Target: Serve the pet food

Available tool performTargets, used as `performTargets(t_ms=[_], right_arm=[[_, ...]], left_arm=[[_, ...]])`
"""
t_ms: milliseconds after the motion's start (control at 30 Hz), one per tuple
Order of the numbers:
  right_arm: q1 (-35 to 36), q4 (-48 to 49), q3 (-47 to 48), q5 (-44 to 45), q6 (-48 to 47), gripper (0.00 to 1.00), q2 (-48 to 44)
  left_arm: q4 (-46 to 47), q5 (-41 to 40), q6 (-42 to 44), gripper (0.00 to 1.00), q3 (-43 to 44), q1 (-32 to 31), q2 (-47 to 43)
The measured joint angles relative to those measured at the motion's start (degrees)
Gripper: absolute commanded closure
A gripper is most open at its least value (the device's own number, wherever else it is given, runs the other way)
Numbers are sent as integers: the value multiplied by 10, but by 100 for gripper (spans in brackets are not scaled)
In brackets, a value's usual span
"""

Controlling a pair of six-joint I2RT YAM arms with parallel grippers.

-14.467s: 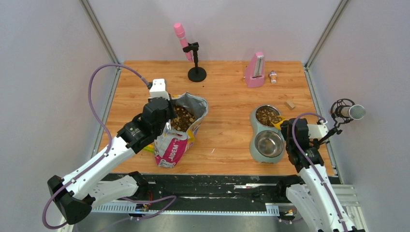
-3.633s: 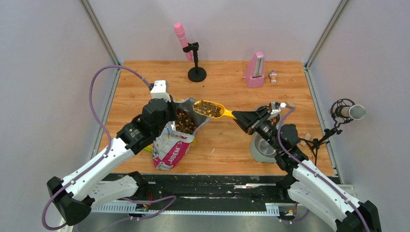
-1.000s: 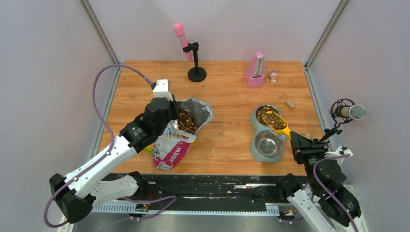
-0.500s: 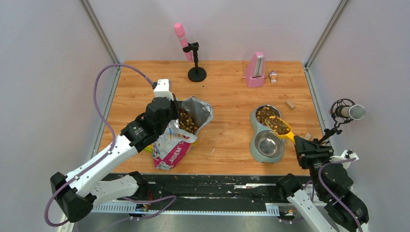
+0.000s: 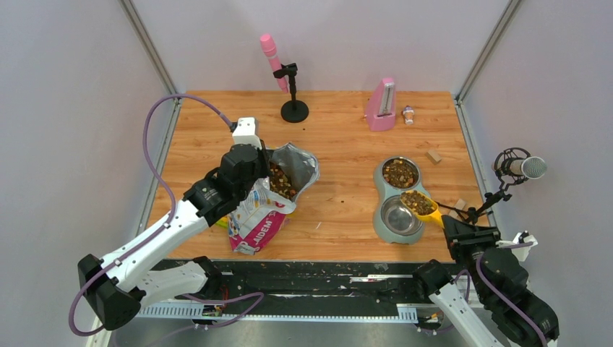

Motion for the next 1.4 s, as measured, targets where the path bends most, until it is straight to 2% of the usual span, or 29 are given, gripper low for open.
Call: performTargets(t_ms=[367,833,1400], right_arm=[[0,-54,5,1,12,100,0],[0,-56,-7,7,16,100,2],[0,-57,-12,11,16,100,52]], left_arm=[[0,0,0,100,7,0,11],[0,-2,2,100,7,0,12],[0,-11,7,100,9,-1,15]])
